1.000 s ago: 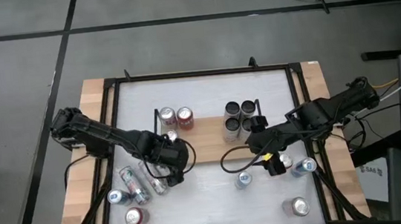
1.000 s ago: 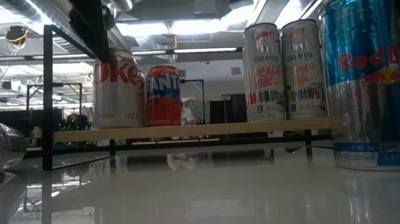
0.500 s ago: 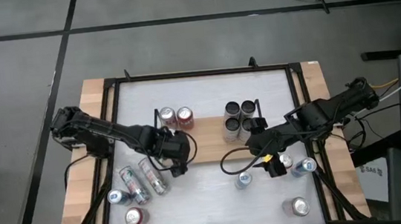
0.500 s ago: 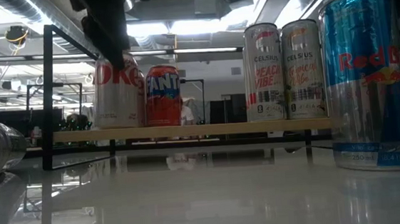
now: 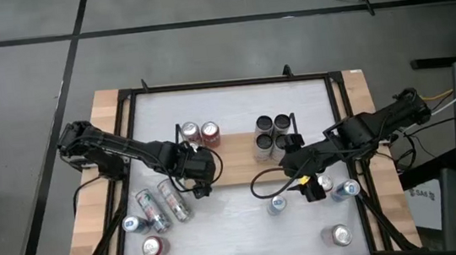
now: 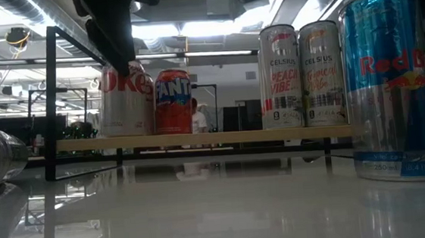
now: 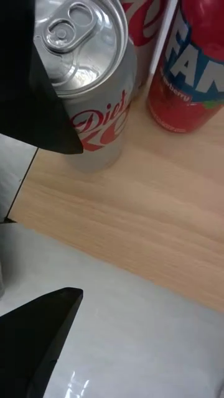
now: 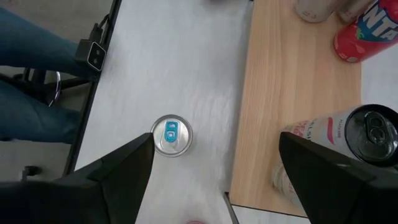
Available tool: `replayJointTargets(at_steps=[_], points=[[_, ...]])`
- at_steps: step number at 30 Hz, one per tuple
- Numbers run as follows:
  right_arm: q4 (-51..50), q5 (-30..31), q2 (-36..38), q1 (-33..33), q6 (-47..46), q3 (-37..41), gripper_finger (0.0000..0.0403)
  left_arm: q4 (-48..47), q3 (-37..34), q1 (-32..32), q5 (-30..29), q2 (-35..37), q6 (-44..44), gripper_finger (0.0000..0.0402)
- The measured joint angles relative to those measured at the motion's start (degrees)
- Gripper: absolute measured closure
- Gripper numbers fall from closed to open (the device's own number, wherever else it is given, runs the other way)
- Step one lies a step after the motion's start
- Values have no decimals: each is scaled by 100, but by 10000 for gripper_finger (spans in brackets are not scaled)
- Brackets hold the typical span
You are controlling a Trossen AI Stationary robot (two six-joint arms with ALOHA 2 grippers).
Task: Place canned beverage on shelf
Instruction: Put the left silver-red soda can on the shelf aligned with the other silver-red soda can, then put the middle blue soda can on the shelf
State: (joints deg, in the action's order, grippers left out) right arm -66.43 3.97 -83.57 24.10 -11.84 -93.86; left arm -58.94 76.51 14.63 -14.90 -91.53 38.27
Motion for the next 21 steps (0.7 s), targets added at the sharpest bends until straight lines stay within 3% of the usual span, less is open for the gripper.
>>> replayJointTargets(at_steps=[10, 21], points=[[0, 1, 0, 0, -348, 0, 62, 26, 0, 1, -4, 0, -134, 39], [93, -6, 0, 2, -458, 0, 62, 736, 4, 322, 84, 0, -287, 39]])
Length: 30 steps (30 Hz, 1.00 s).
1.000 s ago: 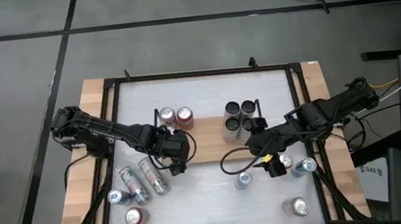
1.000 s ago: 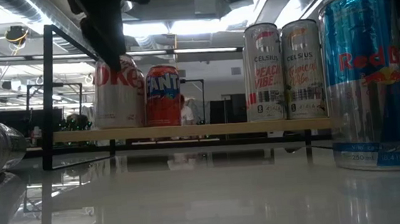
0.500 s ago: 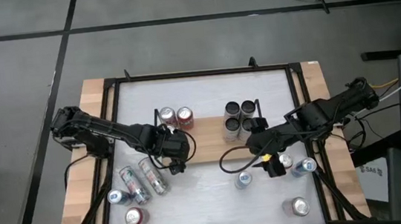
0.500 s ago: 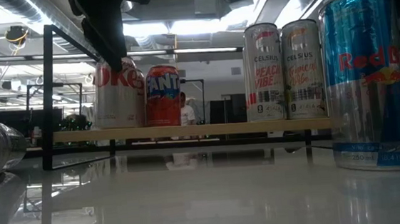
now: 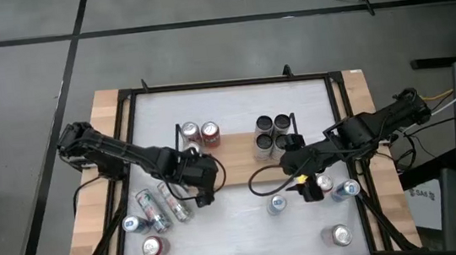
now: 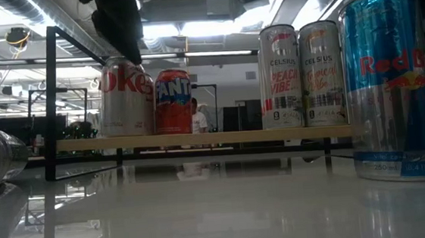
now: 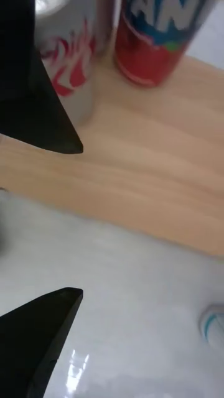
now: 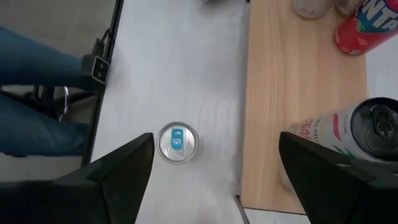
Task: Place canned beverage on shelf
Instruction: Put the middle blue soda can on the shelf
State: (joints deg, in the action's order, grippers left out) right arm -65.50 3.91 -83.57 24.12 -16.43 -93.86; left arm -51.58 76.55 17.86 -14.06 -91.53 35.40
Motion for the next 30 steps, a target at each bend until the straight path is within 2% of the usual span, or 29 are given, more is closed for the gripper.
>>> replayJointTargets(at_steps=[10, 19, 23, 30], points=[[616, 75, -4, 434, -133, 0, 62, 347, 2, 263, -46, 1, 1, 39], [958, 788, -15, 1005, -844, 0, 62, 479, 2, 393, -111, 2, -1, 39], [958, 1258, -179, 1287, -1295, 0, 62, 479, 2, 436, -193, 2, -28, 39], [970, 1310, -768, 1505, -1761, 0, 62, 497, 2, 436, -195, 2, -148, 39]])
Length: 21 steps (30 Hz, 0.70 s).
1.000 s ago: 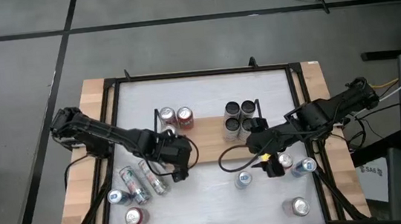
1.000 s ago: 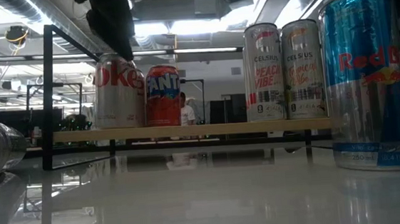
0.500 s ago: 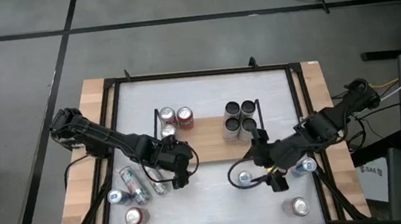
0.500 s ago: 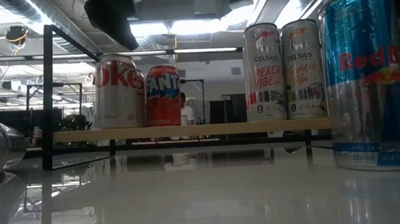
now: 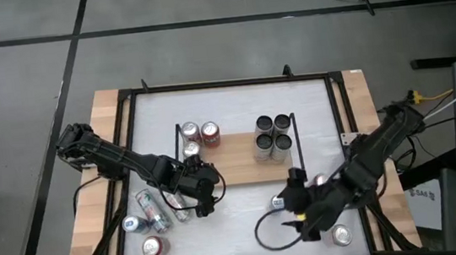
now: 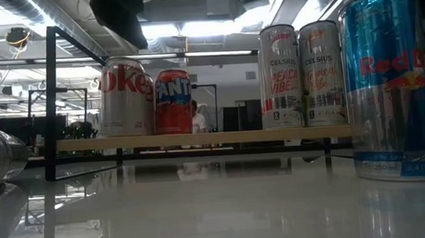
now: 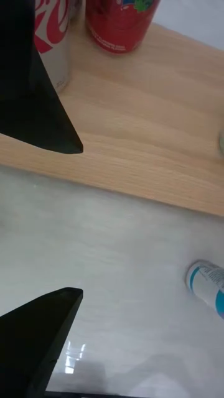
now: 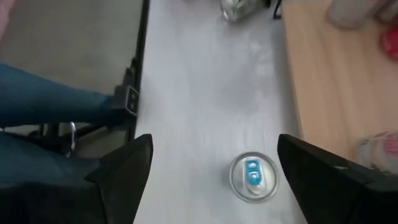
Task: Place canned beverage on shelf
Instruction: Put the middle blue soda can on the shelf
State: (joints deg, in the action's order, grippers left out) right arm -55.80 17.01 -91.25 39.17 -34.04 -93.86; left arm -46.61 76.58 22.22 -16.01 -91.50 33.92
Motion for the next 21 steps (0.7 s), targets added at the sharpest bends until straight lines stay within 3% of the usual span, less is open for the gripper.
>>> replayJointTargets(at_steps=[21], points=[[-987, -153, -907, -183, -687, 0, 62, 26, 0, 0, 0, 2, -3, 39]])
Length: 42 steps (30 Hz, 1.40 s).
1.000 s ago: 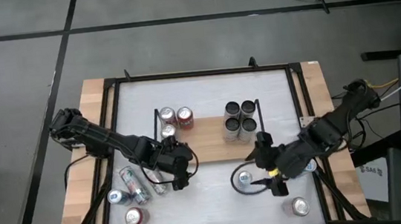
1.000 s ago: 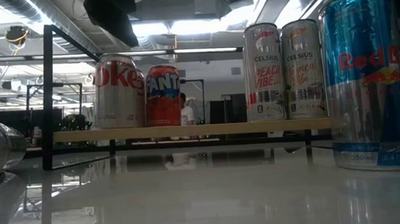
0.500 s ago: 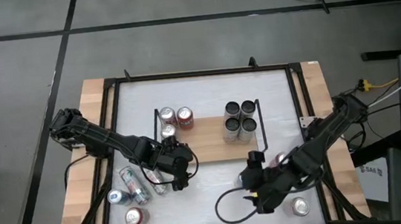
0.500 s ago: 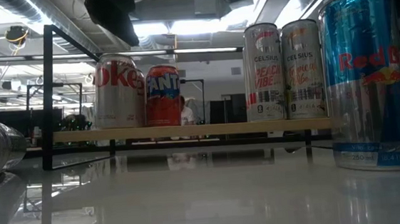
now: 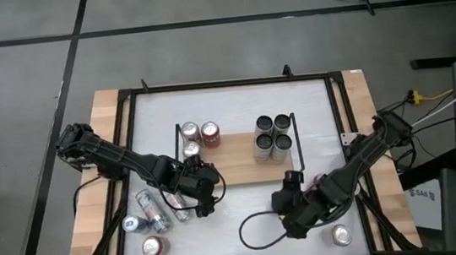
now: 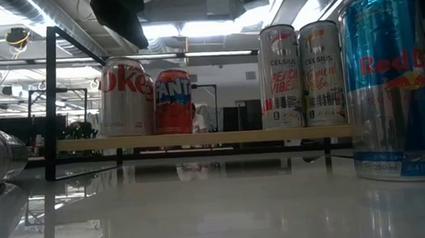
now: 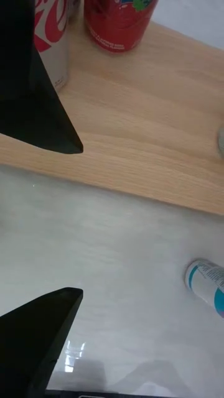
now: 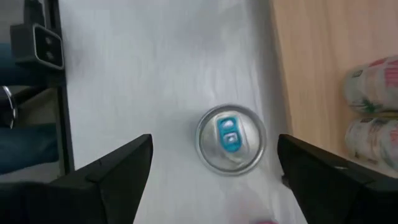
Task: Place canned beverage on shelf
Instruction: Put the middle blue soda can on the shelf
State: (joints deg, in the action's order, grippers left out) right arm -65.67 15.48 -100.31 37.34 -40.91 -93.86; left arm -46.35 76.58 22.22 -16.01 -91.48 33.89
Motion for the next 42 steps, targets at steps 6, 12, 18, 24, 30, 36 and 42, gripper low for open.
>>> replayJointTargets(at_steps=[6, 12, 18, 24, 30, 36, 42], points=[[-72, -118, -92, -87, -80, 0, 62, 17, 2, 9, 4, 0, 0, 39], [-377, -257, -87, -303, -65, 0, 62, 28, 2, 78, 4, 0, 2, 39], [-252, -652, -87, -492, 109, 102, 62, 61, 2, 230, 2, 0, 4, 39], [139, -964, -83, -474, 195, 460, 62, 61, 2, 379, 2, 0, 7, 39], [328, -1001, -83, -478, 153, 688, 62, 63, 2, 411, 0, 0, 22, 39], [427, -925, -81, -476, 152, 704, 62, 70, 2, 407, -39, 0, 24, 39], [431, -846, -81, -476, 153, 704, 62, 89, 2, 409, -109, 0, 24, 39]])
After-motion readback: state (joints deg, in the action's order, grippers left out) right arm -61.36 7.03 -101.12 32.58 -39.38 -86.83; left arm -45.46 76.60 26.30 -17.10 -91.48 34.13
